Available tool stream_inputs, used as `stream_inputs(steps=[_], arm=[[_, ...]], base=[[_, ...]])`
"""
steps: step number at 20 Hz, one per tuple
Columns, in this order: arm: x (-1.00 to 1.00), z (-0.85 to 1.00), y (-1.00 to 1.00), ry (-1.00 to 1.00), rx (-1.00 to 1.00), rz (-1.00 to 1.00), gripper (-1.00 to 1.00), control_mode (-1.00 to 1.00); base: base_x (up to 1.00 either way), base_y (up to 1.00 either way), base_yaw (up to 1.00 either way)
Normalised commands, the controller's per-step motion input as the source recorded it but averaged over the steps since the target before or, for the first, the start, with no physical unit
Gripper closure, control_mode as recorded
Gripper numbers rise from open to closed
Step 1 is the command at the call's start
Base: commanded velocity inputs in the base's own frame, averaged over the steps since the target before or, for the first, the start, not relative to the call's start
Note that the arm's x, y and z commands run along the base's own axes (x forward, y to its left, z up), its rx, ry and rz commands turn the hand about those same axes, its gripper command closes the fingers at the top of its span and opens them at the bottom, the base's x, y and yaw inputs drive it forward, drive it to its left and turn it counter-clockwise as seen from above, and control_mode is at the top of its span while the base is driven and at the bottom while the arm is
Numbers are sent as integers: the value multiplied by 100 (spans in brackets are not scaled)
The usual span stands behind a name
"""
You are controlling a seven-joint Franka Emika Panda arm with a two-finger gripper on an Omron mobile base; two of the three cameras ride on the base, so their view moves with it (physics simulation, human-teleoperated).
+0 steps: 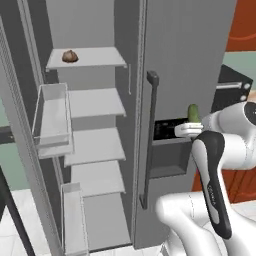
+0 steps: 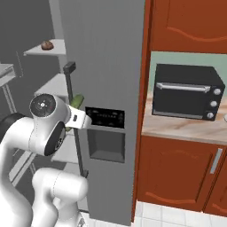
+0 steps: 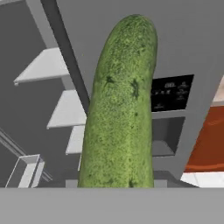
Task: Pick cucumber from the fridge and place it on the plate on the counter.
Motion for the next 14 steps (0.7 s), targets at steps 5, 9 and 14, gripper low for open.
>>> stream_inputs(steps=[5, 9, 14], arm=[[0, 0, 0, 0, 0, 0, 100, 100], [0, 0, 0, 0, 0, 0, 100, 100], [0, 0, 0, 0, 0, 0, 100, 100]], base=[[-18, -75, 0], [-9, -74, 0], [0, -77, 0]])
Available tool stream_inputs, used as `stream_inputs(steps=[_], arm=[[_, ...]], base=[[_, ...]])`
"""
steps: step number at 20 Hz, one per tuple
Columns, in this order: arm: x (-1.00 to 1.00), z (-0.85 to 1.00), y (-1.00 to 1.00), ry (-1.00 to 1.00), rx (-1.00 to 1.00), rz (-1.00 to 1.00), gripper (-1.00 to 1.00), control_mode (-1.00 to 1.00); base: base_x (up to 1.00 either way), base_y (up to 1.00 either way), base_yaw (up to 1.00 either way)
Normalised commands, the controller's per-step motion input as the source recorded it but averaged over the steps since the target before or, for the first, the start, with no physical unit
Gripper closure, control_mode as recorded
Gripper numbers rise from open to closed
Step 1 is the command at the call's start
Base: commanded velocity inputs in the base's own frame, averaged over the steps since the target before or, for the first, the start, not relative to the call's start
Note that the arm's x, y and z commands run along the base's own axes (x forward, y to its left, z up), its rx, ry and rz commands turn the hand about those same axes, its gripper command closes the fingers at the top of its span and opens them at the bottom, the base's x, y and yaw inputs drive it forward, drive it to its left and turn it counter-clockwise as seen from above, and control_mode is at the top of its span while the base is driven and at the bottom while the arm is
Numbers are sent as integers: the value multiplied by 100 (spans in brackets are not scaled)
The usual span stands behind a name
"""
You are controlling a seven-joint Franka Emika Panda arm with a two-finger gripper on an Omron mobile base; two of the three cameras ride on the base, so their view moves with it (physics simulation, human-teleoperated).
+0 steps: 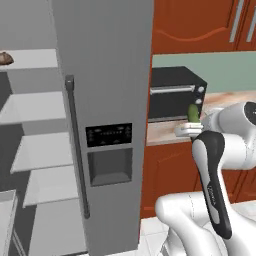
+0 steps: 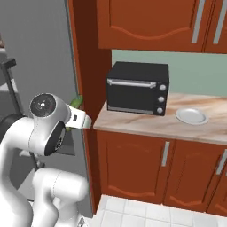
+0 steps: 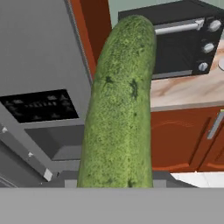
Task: Pick cucumber from the fridge and place it on the plate on the counter.
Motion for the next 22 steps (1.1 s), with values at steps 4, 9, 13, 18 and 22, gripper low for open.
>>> stream_inputs(steps=[4, 9, 13, 18, 22], arm=[[0, 0, 0, 0, 0, 0, 100, 100], [0, 0, 0, 0, 0, 0, 100, 100], [0, 0, 0, 0, 0, 0, 100, 100], [0, 0, 0, 0, 0, 0, 100, 100], [0, 0, 0, 0, 0, 0, 100, 100]], base=[[0, -76, 0], [9, -68, 0], [29, -57, 0], [45, -52, 0], [55, -47, 0]])
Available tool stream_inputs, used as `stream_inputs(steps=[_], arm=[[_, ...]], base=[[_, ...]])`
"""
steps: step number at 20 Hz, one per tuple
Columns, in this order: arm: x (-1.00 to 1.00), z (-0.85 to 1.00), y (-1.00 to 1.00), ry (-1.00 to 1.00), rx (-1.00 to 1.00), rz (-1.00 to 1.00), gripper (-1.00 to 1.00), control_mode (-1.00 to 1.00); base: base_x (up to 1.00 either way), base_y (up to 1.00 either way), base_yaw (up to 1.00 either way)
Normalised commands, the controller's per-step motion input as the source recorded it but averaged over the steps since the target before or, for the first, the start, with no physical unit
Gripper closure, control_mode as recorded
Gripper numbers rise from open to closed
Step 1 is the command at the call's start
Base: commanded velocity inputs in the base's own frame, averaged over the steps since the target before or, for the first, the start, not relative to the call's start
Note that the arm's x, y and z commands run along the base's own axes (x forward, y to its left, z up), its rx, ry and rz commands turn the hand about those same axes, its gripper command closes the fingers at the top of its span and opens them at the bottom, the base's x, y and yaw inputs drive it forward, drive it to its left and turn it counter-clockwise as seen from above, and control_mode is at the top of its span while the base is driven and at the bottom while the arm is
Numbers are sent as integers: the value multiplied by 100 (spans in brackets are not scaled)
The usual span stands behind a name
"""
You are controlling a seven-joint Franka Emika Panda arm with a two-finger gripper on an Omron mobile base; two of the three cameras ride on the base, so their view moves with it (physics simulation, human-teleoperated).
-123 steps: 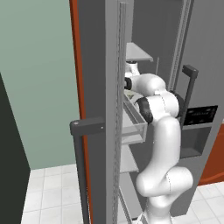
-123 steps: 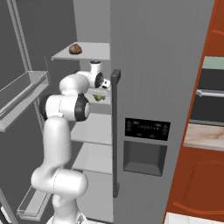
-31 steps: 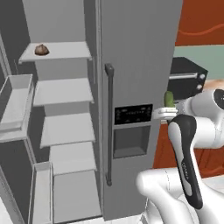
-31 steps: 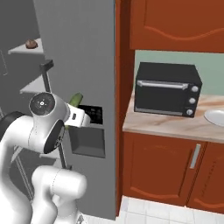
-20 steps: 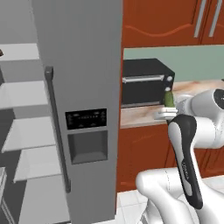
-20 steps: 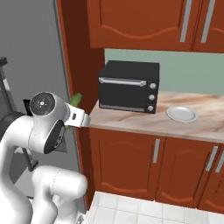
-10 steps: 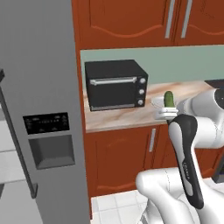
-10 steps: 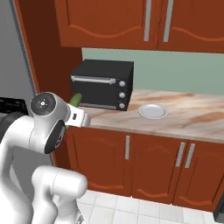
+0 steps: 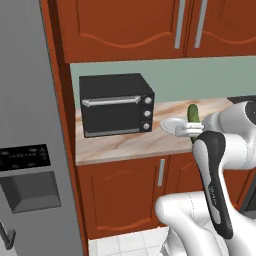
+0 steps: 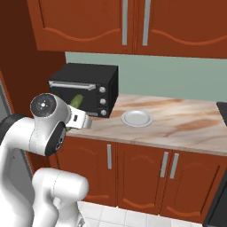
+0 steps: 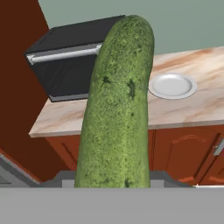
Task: Pick cucumber from the fridge and place it on the plate on the counter.
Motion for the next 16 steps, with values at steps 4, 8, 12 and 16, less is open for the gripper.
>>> stream_inputs(steps=[4, 8, 12, 16], arm=[[0, 0, 0, 0, 0, 0, 100, 100], [0, 0, 0, 0, 0, 0, 100, 100], [0, 0, 0, 0, 0, 0, 100, 100], [0, 0, 0, 0, 0, 0, 100, 100]], base=[[41, -53, 0], [40, -51, 0], [46, -34, 0], [46, -24, 0]])
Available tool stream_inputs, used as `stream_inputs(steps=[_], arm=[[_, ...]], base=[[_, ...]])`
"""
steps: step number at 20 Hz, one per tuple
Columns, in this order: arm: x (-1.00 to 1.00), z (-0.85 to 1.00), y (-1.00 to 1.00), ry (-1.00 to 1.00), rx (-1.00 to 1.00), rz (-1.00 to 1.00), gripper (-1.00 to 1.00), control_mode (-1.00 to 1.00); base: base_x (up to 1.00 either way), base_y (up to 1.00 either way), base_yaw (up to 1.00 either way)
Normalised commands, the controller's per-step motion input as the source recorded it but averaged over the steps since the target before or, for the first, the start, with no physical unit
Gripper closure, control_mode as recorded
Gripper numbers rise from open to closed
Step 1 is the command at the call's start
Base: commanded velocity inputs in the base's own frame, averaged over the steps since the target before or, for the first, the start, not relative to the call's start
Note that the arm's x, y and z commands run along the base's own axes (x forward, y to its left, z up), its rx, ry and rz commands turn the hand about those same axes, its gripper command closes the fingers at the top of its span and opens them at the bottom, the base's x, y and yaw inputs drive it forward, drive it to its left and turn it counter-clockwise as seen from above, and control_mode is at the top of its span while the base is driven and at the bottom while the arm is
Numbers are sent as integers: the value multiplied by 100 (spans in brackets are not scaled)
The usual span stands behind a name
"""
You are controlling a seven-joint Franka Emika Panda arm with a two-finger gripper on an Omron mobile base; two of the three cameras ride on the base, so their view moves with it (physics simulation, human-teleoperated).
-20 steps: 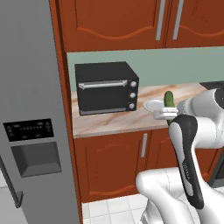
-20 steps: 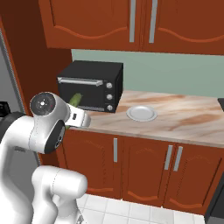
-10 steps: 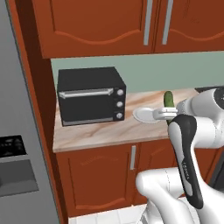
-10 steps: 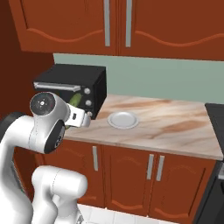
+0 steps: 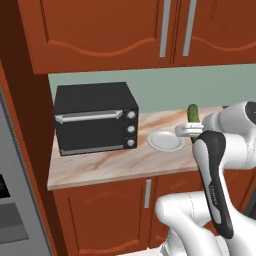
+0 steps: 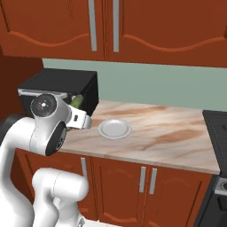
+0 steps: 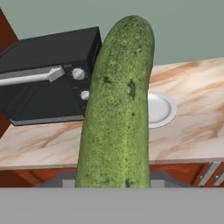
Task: Pick cucumber from the fridge and place it on the plate on the counter.
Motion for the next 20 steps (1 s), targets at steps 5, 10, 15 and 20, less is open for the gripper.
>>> stream_inputs(steps=[5, 10, 15, 20], arm=[[0, 0, 0, 0, 0, 0, 100, 100], [0, 0, 0, 0, 0, 0, 100, 100], [0, 0, 0, 0, 0, 0, 100, 100], [0, 0, 0, 0, 0, 0, 100, 100]], base=[[30, -28, 0], [17, -39, 0], [33, -31, 0], [37, -27, 0]])
